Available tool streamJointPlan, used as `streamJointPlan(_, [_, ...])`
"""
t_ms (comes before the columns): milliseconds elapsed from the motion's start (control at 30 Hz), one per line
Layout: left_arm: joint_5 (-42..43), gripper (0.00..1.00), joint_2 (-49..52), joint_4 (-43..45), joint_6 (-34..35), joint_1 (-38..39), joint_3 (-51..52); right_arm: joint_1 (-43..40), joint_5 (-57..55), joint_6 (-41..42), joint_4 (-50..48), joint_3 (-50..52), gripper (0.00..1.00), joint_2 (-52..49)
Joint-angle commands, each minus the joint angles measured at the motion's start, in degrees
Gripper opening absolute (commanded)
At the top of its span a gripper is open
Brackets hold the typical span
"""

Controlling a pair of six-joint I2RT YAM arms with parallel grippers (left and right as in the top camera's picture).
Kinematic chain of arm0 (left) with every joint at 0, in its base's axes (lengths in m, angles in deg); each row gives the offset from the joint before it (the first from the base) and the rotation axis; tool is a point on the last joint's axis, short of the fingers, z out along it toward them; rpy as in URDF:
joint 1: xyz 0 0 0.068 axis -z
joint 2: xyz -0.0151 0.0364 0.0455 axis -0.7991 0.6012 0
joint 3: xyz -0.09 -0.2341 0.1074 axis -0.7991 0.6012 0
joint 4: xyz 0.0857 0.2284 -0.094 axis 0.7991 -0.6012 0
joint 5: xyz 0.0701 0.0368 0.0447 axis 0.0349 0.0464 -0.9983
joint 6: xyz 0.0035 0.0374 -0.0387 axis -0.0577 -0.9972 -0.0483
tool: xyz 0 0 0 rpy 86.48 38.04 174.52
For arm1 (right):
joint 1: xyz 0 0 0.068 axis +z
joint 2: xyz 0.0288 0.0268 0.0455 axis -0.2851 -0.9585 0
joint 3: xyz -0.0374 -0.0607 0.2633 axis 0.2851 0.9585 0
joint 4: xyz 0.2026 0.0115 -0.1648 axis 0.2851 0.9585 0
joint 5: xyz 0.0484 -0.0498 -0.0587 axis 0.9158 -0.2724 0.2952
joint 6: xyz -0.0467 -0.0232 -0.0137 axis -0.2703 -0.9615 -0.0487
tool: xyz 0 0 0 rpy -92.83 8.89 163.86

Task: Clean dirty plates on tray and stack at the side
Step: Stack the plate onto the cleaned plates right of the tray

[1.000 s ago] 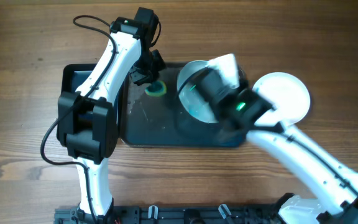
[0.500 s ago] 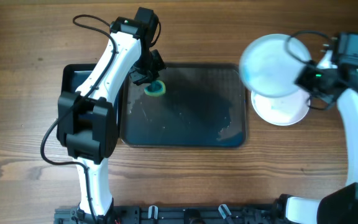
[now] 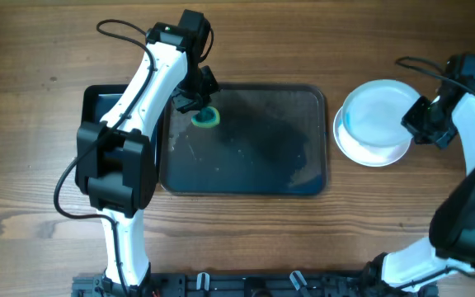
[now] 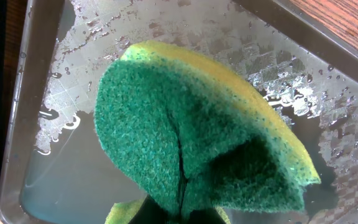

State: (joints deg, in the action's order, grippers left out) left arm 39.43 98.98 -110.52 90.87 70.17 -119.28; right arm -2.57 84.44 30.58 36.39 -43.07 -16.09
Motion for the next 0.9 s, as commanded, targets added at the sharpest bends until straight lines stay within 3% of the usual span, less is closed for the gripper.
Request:
streamJointPlan(0, [-1.0,0.04,-1.2,0.0,-0.8,-0.2,-0.2,0.0,-2.1,1.3,1.5,0.0,0.04,-2.8])
streamJointPlan(200, [-0.9,0.04,-1.2,-1.1,-1.2,-0.3,-0.3,0.0,1.8,-0.8,3.3,-0.3,0.17,-0.6])
streamJointPlan(633, [-1.3,0.04,-7.9,-6.4,-11.4,-3.2,-2.0,1.2,19.5,-10.1,5.9,-0.7,0.41,15.7])
streamJointPlan(800, [-10.6,0.04,-9.2,-9.9,-17.7,-4.3,-2.0,6.6,19.0,-10.7,5.8,-0.7,0.44,17.8])
streamJointPlan(867, [-18.7,0.04,-9.2,-10.5,-18.5,-5.0,-0.7,10.9,19.0,-10.7,5.4,-0.7,0.44,17.4])
